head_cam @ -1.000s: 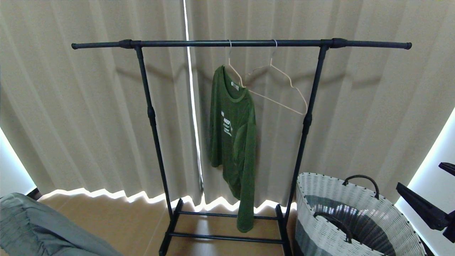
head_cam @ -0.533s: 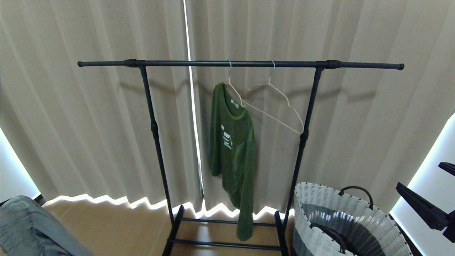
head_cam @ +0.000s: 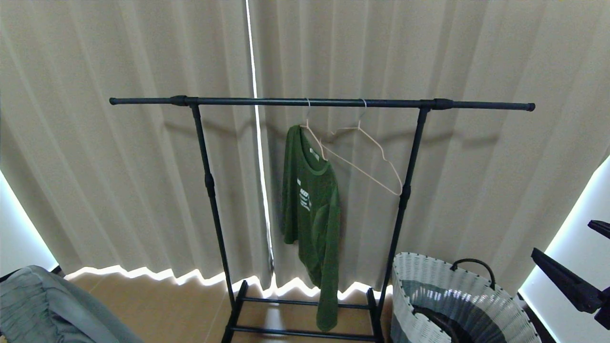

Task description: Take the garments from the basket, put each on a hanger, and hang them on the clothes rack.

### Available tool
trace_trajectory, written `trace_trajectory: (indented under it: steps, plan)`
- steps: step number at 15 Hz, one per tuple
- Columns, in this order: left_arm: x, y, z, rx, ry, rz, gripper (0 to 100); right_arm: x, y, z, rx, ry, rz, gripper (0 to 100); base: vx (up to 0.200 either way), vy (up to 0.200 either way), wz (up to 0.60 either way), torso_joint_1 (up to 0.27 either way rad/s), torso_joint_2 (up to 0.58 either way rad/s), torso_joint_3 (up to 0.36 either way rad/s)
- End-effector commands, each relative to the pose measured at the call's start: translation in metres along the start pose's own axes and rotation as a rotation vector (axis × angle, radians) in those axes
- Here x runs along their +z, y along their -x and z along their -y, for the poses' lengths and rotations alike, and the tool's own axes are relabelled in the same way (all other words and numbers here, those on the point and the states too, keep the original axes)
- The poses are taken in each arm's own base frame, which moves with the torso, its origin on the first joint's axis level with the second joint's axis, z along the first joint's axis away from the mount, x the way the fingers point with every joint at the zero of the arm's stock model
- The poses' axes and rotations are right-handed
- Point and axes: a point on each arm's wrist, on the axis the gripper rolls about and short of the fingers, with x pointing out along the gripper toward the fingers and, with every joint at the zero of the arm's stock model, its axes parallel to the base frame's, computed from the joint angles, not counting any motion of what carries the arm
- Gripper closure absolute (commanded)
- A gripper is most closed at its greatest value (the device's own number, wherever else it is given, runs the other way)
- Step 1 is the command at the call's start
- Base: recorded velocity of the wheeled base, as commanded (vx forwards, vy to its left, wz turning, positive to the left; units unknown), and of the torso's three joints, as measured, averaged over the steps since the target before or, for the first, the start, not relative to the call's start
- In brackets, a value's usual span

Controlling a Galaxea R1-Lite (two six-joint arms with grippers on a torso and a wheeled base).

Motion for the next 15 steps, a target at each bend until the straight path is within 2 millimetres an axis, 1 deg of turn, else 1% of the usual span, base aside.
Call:
trace_trajectory:
  steps: [1,2,15]
  plan:
    - [-0.001,-0.0009,0.0001,0.001,0.0,-0.009,100,-0.0002,0.0001,-0.0001,0.0,0.001,0.0,0,0.0,0.0,0.0,0.0,0.0,0.0]
    - [-0.0032,-0.0013,0.0005,0.0,0.0,-0.017,100,0.0005,0.0012,-0.0002,-0.001,0.002,0.004,0,0.0,0.0,0.0,0.0,0.0,0.0]
    - [-0.0045,-0.0017,0.0006,0.002,0.001,-0.023,100,-0.0016,0.004,-0.0026,0.01,0.002,0.003,0,0.2,0.0,0.0,0.004,0.0,0.001]
